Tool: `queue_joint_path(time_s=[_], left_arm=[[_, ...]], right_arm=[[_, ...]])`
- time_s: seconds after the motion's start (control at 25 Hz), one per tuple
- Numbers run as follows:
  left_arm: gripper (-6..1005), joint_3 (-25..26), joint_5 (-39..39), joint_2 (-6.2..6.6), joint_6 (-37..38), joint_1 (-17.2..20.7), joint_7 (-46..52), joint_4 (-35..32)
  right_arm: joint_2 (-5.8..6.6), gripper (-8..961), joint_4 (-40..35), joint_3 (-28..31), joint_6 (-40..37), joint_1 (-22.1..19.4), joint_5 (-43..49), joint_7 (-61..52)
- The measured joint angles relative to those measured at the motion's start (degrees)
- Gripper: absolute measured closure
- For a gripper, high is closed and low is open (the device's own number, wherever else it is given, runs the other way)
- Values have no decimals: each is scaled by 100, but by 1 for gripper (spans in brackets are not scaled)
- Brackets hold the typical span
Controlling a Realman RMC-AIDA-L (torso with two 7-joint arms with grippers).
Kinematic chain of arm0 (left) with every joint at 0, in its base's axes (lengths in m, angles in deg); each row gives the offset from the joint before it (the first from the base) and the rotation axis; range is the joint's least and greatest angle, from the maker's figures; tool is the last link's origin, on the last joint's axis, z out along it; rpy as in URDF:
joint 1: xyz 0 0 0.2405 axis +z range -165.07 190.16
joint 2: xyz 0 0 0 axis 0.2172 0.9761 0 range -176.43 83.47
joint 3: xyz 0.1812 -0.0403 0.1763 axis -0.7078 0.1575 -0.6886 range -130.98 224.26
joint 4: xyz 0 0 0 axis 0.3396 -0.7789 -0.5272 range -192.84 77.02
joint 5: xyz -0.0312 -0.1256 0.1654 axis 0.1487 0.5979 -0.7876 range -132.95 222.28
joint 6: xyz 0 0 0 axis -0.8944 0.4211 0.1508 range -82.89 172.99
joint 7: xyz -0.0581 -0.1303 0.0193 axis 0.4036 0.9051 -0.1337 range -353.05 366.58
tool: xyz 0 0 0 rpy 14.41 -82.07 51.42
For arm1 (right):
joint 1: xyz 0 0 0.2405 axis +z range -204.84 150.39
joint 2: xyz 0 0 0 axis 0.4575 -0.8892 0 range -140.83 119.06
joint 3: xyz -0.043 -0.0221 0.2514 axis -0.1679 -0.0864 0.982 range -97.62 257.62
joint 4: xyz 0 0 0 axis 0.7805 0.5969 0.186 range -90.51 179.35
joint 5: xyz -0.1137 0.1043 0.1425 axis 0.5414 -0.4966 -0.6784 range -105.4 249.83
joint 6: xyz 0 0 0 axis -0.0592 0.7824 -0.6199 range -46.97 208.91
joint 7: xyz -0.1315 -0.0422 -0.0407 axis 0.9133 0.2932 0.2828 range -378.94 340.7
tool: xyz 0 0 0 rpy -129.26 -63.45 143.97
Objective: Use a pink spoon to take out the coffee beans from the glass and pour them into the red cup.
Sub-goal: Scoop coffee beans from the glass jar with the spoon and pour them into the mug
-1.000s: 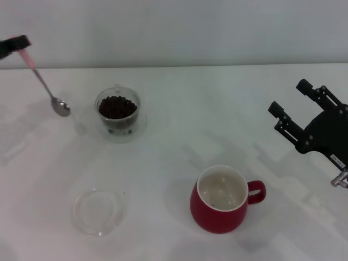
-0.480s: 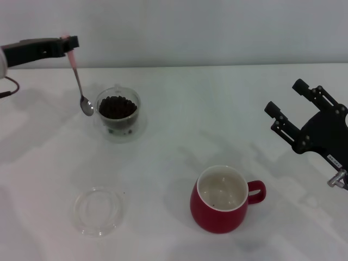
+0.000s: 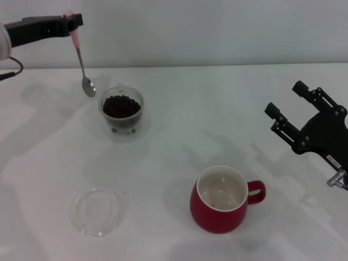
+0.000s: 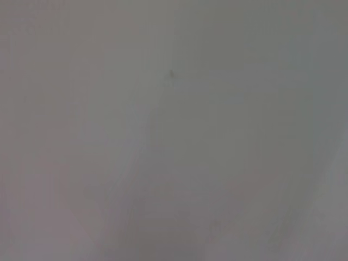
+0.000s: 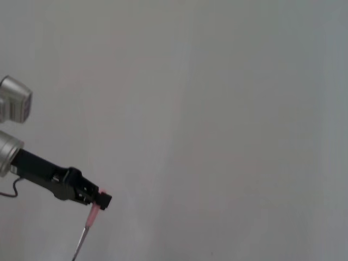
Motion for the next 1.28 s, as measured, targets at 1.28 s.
queue_joint_path(time_s=[1.28], left_arm=[[868, -1753, 713, -37, 1000, 103, -341, 404]], right_arm=[[-9, 212, -1, 29, 407, 134, 0, 51]])
